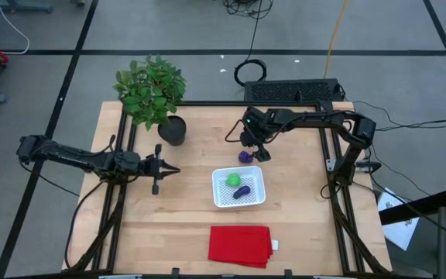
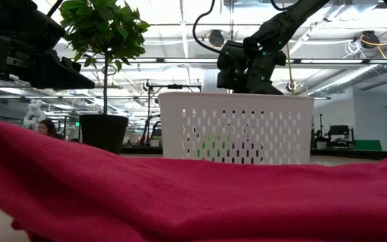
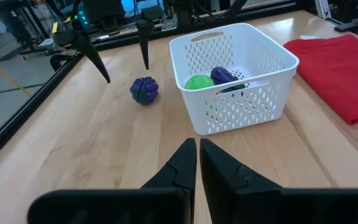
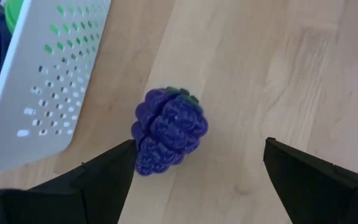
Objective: Pick and placing Produce into tupperware
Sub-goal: Put the violet grape into the white bin
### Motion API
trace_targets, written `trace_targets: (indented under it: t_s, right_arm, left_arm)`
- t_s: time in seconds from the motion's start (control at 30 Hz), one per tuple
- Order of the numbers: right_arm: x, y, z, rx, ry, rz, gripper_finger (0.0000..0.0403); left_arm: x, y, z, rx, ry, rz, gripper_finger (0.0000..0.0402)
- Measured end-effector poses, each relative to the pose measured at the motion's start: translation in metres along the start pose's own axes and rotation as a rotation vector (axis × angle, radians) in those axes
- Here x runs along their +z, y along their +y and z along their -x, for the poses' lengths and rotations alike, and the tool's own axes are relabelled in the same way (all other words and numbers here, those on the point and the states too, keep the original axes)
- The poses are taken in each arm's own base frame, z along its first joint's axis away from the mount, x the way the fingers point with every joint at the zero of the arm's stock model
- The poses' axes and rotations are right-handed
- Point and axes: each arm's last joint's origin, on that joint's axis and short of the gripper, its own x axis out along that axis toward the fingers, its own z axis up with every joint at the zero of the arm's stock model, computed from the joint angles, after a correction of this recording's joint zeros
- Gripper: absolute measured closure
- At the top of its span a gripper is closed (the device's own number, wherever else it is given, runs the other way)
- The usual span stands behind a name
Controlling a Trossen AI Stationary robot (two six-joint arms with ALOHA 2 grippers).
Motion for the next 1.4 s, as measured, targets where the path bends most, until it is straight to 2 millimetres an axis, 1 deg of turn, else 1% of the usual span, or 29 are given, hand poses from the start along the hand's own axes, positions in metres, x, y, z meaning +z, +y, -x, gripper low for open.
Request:
trace_targets:
  t_s: [0.13,0.33,0.5,0.9,1.23,1.33,1.4]
  right_arm:
    - [-0.001,0.002,0.0,0.009,0.013,-0.009,0.0062]
    - [0.004,0.01,-0.004,0.021,0.013,0.008,0.0062]
    - [0.002,0.017,-0.012,0.031,0.017,0.023,0.0062]
    - [-0.009,0.02,-0.024,0.007,-0.015,-0.007,0.0062]
    - [-0.003,0.02,-0.024,-0.012,-0.056,0.004,0.0062]
    - [-0.004,0.02,-0.031,-0.002,-0.052,-0.007,0.0062]
    - [-0.008,0.02,-0.039,0.018,-0.022,-0.021,0.0062]
  left_arm:
    - [0.0,0.0,0.0,0.0,0.0,0.004,0.0376]
    - [0.0,0.0,0.0,0.0,0.0,0.004,0.0376]
    - [0.0,0.0,0.0,0.0,0.0,0.01,0.0376]
    - [0.0,0.0,0.0,0.0,0.0,0.022,0.0376]
    - [0.0,0.0,0.0,-0.001,0.0,0.022,0.0376]
    - [0.0,0.0,0.0,-0.001,0.0,0.022,0.0376]
    - [0.0,0.0,0.0,-0.001,0.0,0.022,0.0376]
